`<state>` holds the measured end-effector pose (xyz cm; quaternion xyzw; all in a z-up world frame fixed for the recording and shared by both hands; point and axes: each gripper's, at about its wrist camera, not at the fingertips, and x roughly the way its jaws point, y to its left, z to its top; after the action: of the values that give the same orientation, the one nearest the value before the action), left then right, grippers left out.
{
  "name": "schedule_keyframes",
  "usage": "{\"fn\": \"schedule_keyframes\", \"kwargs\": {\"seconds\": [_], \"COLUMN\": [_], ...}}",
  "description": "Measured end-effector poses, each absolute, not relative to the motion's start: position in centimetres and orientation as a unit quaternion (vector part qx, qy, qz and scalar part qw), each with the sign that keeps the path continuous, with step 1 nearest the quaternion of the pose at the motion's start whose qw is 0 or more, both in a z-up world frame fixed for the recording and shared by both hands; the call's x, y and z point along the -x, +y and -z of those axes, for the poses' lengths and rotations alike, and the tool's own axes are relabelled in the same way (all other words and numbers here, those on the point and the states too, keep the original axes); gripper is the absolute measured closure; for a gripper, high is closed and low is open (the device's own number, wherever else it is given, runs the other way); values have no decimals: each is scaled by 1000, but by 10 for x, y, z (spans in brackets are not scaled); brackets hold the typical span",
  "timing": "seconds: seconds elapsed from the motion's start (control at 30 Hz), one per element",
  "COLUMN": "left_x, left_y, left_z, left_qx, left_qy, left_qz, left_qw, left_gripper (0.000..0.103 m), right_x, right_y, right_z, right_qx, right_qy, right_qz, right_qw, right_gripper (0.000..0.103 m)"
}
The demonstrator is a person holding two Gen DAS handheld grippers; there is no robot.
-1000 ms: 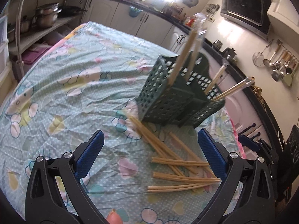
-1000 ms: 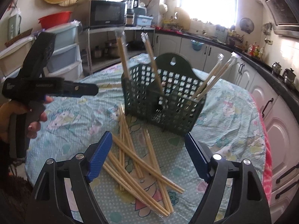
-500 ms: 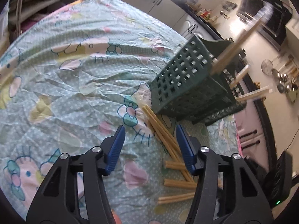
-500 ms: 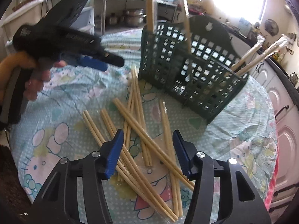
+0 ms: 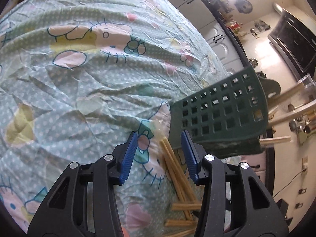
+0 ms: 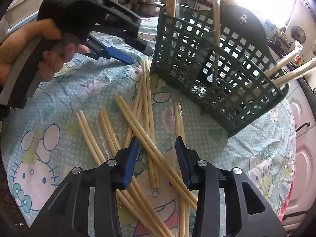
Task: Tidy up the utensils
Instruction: 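Lower the right tool to the chopstick pile and close on a chopstick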
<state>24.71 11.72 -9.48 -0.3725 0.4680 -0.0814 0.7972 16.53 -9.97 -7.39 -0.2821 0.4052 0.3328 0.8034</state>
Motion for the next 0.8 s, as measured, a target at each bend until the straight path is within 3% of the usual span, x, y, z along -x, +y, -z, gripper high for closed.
{"fn": "schedule_keyframes", "kwargs": {"seconds": [0.23, 0.4, 0.8], "left_x": [-254, -259, -244], "left_y": [109, 108, 115], "left_z": [92, 95, 88], "left_qx": [349, 340, 356], "left_qy": [476, 483, 459], "left_qz": [75, 67, 89], "left_qw": [804, 804, 809], "left_gripper": [69, 88, 95], "right_x": [-173, -168, -170], "right_y": [-82, -73, -91], "right_z": [81, 86, 64], "right_qx": [293, 297, 257], "right_qy": [417, 410, 403], "right_qz": [-340, -345, -351], "right_qw": [790, 790, 805], "right_gripper": [78, 85, 92]}}
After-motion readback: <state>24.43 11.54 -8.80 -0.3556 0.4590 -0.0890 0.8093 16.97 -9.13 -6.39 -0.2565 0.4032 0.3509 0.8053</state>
